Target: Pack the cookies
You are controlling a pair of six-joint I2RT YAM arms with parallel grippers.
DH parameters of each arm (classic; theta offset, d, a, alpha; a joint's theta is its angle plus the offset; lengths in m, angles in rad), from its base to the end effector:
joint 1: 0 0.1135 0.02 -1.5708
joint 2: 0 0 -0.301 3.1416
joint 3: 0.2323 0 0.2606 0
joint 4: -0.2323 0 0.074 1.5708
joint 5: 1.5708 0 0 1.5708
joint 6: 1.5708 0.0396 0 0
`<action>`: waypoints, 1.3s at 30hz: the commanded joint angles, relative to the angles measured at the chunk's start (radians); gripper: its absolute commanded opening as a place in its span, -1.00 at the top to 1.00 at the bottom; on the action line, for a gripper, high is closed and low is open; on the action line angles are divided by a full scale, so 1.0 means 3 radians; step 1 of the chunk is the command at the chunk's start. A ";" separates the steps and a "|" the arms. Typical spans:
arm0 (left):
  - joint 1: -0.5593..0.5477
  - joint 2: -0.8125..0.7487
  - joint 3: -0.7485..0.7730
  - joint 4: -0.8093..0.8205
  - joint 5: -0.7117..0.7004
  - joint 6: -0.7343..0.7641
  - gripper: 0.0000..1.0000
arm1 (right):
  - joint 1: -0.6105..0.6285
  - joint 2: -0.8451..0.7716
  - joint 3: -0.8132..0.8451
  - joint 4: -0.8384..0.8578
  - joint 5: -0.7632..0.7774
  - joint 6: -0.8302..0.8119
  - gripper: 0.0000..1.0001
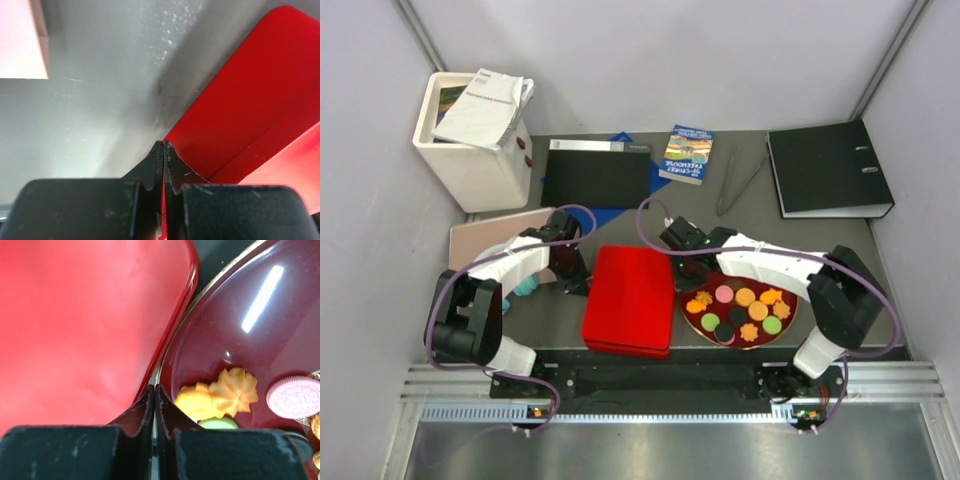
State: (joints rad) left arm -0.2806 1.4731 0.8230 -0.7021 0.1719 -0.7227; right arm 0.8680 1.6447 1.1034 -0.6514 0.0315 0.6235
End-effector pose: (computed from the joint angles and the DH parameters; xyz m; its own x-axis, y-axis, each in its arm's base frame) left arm 0.2415 -0.0767 0.1970 -0.9076 -0.4166 -0.0522 -0.3890 0.8812 -0.2687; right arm 0.2158 0.2528 0.2289 -0.9286 -0.1933 -0.3168 -0.2623 0.9457 0.1918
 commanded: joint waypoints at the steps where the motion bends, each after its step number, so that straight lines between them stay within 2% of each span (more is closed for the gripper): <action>1: -0.0067 -0.0063 0.0028 0.0085 0.0179 -0.0035 1.00 | 0.0031 -0.0379 -0.0002 0.0106 0.0084 0.0069 0.97; 12: 0.0091 -0.0093 0.0437 -0.0150 -0.0164 -0.0015 0.95 | 0.0036 -0.1003 0.0249 -0.0324 0.0411 -0.0059 0.93; 19: 0.0240 -0.0293 0.0662 -0.0288 -0.0399 0.0036 0.89 | 0.0026 -0.0856 0.0509 -0.0406 0.0600 -0.0191 0.91; 22: 0.0220 -0.0466 0.0667 -0.0263 -0.0297 0.0179 0.64 | -0.0004 -0.0712 0.0744 -0.0375 0.0672 -0.0288 0.92; 23: 0.0209 -0.0543 0.0657 -0.0267 -0.0241 0.0200 0.22 | -0.0050 -0.0621 0.0831 -0.0350 0.0667 -0.0309 0.92; 24: 0.0209 -0.0569 0.0616 -0.0278 -0.0210 0.0220 0.01 | -0.0091 -0.0549 0.0872 -0.0304 0.0642 -0.0340 0.93; 27: 0.0204 -0.0707 0.0504 -0.0318 -0.0184 0.0226 -0.38 | -0.0244 -0.0247 0.1092 -0.0314 0.0417 -0.0411 0.97; 29: 0.0204 -0.0839 0.0442 -0.0349 -0.0169 0.0200 -0.55 | -0.0306 -0.0058 0.1230 -0.0309 0.0371 -0.0457 0.99; 30: 0.0204 -0.0891 0.0376 -0.0364 -0.0159 0.0190 -0.72 | -0.0316 -0.0012 0.1261 -0.0294 0.0345 -0.0468 1.00; 33: 0.0204 -0.1105 0.0233 -0.0365 -0.0138 0.0134 -0.97 | -0.0362 0.0157 0.1318 -0.0268 0.0284 -0.0503 1.00; 39: 0.0199 -0.1183 0.0018 -0.0370 -0.0118 0.0083 -0.98 | -0.0424 0.0336 0.1313 -0.0207 0.0238 -0.0519 1.00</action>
State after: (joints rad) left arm -0.2176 1.1297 0.8654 -0.8124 0.1200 -0.6827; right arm 0.7555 1.7313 1.4498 -0.7452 0.1246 0.4889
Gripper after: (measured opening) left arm 0.987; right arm 0.004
